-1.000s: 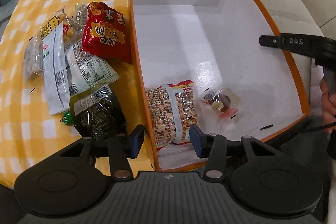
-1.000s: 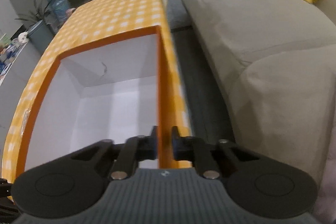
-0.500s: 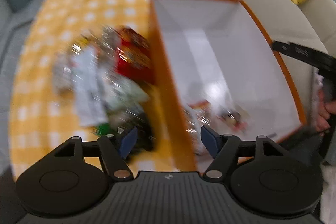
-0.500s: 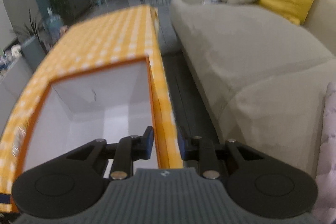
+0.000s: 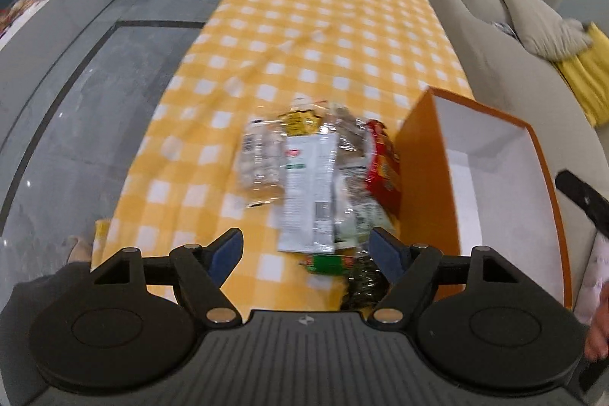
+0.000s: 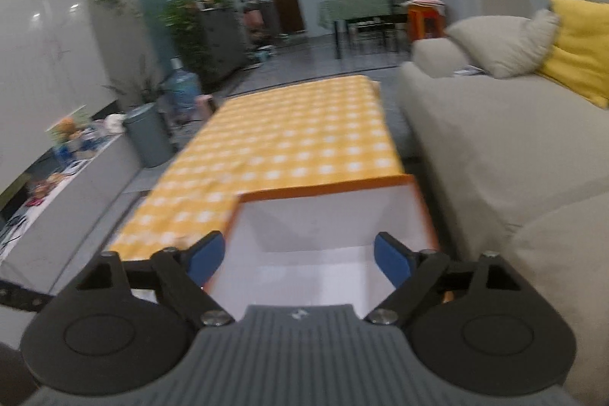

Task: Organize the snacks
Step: 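Move both tools back toward the snack pile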

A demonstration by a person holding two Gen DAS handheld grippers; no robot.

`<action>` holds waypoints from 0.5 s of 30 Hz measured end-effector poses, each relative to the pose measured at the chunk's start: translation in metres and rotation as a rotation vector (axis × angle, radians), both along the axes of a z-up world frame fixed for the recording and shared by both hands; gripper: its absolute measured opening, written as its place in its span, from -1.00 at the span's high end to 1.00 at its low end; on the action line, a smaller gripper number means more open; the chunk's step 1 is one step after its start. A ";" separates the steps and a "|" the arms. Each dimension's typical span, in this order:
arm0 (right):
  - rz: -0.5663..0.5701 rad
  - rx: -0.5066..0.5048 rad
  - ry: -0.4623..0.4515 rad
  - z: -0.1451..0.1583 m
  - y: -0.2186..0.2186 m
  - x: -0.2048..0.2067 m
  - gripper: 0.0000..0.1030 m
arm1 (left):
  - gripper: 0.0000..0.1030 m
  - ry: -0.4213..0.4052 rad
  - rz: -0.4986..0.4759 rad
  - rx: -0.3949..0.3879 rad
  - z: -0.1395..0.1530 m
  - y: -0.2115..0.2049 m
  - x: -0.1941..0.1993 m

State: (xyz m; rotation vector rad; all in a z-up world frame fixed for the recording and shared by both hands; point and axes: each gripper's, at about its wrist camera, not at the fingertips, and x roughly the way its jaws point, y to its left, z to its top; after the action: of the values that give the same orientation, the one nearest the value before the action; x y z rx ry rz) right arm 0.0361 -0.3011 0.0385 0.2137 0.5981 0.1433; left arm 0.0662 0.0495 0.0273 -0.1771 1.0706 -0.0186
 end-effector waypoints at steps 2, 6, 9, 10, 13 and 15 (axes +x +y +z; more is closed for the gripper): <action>0.053 -0.007 -0.005 0.009 0.024 -0.006 -0.72 | -0.72 -0.008 0.032 0.014 0.001 0.009 -0.003; 0.212 -0.019 -0.020 0.020 0.082 -0.030 -0.72 | -0.72 -0.032 0.055 0.037 0.001 0.025 -0.007; 0.344 -0.074 -0.031 0.014 0.129 -0.055 -0.67 | -0.72 -0.089 0.085 0.090 0.000 0.035 -0.012; 0.388 -0.112 -0.037 0.009 0.146 -0.065 -0.65 | -0.72 -0.086 0.085 0.103 -0.002 0.038 -0.012; 0.412 -0.272 -0.041 -0.013 0.188 -0.084 -0.58 | -0.72 -0.045 0.108 0.072 -0.011 0.051 -0.009; 0.389 -0.370 -0.039 -0.031 0.212 -0.090 -0.58 | -0.72 -0.009 0.142 0.019 -0.018 0.059 -0.007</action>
State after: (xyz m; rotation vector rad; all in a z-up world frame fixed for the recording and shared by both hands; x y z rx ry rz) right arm -0.0538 -0.0888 0.0076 -0.2663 0.6113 0.4065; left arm 0.0594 0.1086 0.0095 -0.2348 1.0464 0.1182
